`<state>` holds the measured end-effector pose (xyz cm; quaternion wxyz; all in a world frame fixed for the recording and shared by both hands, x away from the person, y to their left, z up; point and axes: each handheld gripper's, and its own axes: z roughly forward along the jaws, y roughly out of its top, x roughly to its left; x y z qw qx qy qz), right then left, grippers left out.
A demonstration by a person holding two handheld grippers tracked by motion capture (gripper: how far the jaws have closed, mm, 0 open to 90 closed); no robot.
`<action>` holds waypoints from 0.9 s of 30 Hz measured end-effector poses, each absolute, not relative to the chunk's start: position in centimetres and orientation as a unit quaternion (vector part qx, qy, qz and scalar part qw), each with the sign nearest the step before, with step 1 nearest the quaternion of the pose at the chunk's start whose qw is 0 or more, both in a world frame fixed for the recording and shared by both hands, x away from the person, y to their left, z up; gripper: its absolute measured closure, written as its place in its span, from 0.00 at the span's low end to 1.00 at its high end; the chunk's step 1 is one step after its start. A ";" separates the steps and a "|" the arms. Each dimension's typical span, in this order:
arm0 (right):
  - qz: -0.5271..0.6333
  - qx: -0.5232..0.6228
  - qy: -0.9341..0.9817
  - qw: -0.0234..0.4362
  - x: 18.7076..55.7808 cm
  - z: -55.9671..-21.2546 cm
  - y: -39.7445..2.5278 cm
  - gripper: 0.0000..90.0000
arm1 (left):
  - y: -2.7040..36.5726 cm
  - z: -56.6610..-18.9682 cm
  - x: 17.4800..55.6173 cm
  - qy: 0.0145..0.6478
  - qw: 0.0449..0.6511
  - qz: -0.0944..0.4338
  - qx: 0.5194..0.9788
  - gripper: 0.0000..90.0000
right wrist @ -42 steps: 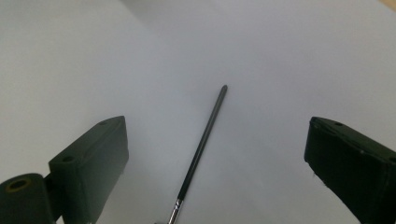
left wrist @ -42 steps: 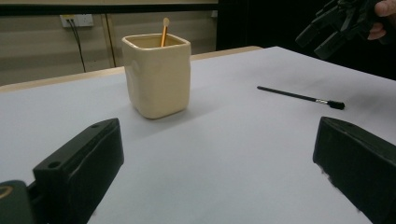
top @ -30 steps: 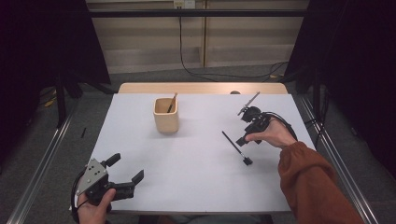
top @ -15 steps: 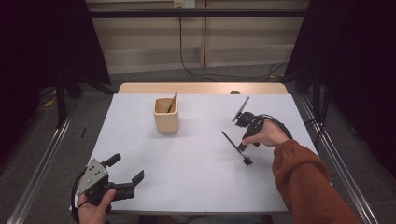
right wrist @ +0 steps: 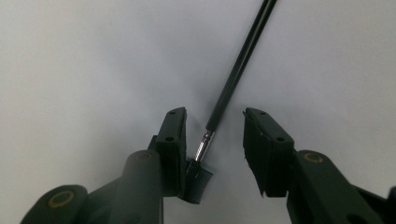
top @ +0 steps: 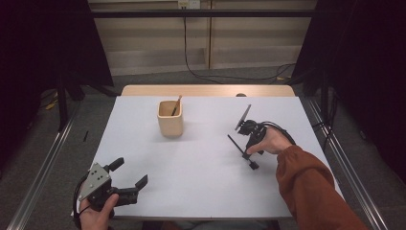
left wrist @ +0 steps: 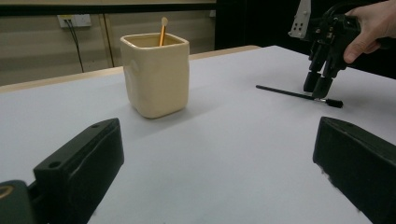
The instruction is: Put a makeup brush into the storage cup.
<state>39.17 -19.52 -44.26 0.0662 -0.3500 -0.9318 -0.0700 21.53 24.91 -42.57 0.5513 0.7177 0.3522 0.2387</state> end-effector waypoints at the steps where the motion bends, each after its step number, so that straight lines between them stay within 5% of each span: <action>1: -0.066 -0.352 -0.931 0.071 39.2 -44.2 -19.5 0.68 | 24.9 -42.6 21.5 0.352 0.551 0.238 0.718 0.02; 12: -0.051 -0.368 -0.927 0.056 39.0 -45.0 -19.2 0.87 | 24.9 -42.6 21.5 0.351 0.552 0.237 0.718 0.02; 27: -0.044 -0.379 -0.923 0.048 39.1 -44.9 -19.1 0.96 | 24.9 -42.6 21.5 0.354 0.552 0.236 0.717 0.02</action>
